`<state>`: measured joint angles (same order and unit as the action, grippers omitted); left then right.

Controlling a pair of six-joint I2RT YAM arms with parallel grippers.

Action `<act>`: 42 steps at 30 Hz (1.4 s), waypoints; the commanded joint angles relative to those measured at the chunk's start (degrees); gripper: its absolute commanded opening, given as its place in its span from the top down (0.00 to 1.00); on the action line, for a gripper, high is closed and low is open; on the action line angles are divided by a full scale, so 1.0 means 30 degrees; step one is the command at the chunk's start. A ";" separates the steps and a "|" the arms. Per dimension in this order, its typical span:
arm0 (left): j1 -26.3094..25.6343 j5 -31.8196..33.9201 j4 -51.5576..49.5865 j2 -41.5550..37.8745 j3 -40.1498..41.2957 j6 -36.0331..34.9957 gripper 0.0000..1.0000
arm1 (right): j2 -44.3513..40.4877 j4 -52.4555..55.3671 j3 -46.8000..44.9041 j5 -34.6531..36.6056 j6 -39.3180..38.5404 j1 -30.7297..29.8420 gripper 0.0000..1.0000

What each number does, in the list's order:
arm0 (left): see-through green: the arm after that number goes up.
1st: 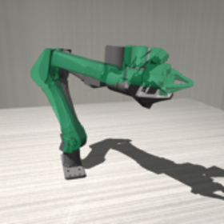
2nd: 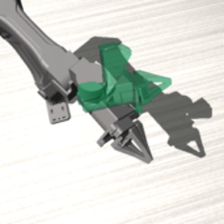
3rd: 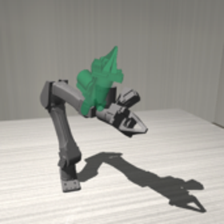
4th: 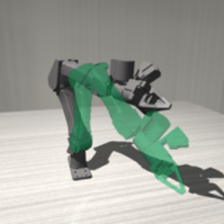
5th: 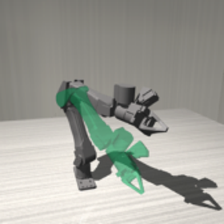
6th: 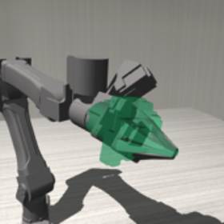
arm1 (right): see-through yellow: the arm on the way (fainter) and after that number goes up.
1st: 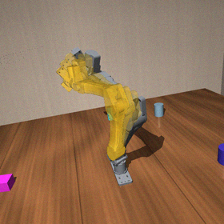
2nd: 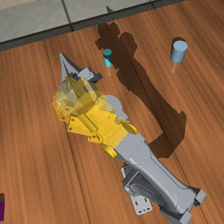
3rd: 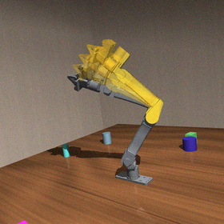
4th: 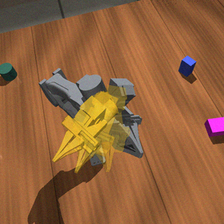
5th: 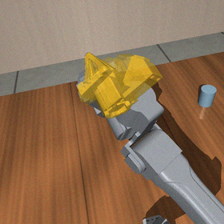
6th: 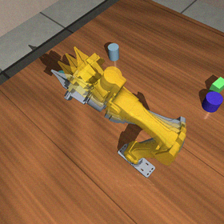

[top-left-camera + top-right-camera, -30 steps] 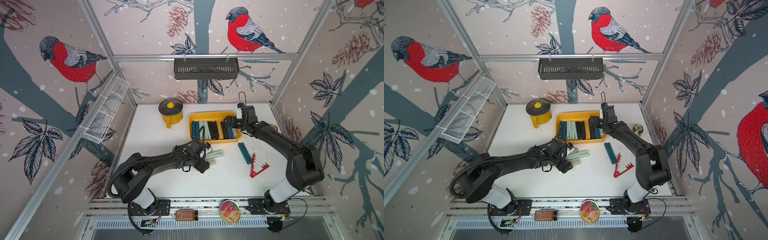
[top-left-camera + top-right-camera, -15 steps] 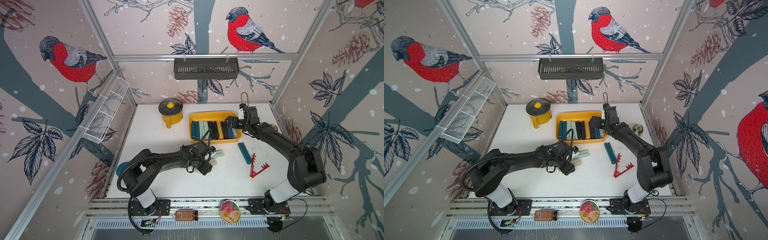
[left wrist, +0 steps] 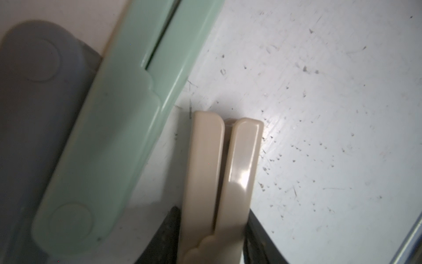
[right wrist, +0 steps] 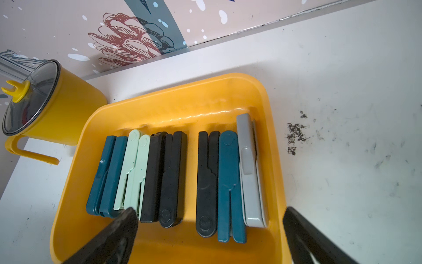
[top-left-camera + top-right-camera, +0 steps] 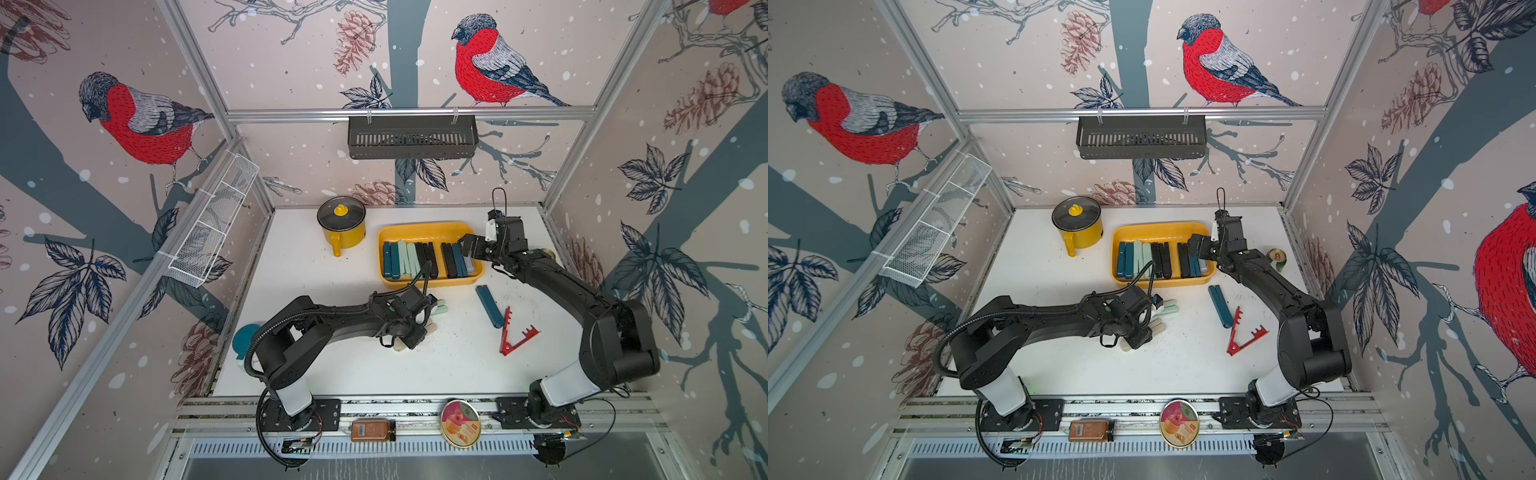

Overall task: Put the pruning pliers into the storage box
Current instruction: Pick up the pruning pliers from the center of the board, then place the pruning pliers in the storage box.

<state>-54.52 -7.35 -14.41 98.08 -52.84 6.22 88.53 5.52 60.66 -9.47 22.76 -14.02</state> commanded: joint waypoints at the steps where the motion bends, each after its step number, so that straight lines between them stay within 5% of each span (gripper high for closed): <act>1: -0.0121 0.0401 -0.1025 0.0088 -0.0053 0.0313 0.63 | -0.0229 -0.0664 -0.0202 -0.0457 0.0146 0.0241 0.00; 5: -0.0224 -0.0014 -0.0857 -0.0303 -0.0249 0.0388 0.73 | -0.0308 -0.0873 -0.0515 -0.0776 0.0275 0.0623 0.00; 18: -0.0115 -0.0510 -0.0483 -0.3017 -0.1342 0.0731 0.80 | -0.0851 -0.1250 -0.1515 -0.1119 0.0295 0.1765 0.00; 26: 0.2342 0.0646 -0.0834 -0.3818 -0.3838 0.1384 0.83 | -0.0974 -0.1489 -0.1909 -0.1323 0.0295 0.2040 0.00; 34: 0.4279 0.3371 -0.3368 0.0193 -0.9658 0.1414 0.84 | -0.1080 -0.1693 -0.2319 -0.1543 0.0338 0.2353 0.00; 42: 0.5809 0.3788 -0.5808 0.5895 -1.4679 0.2759 0.84 | -0.1071 -0.1813 -0.2423 -0.1965 0.0316 0.2761 0.00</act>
<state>-37.69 2.13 -27.55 112.64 -93.49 12.51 85.54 2.00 53.34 -14.52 23.83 -5.98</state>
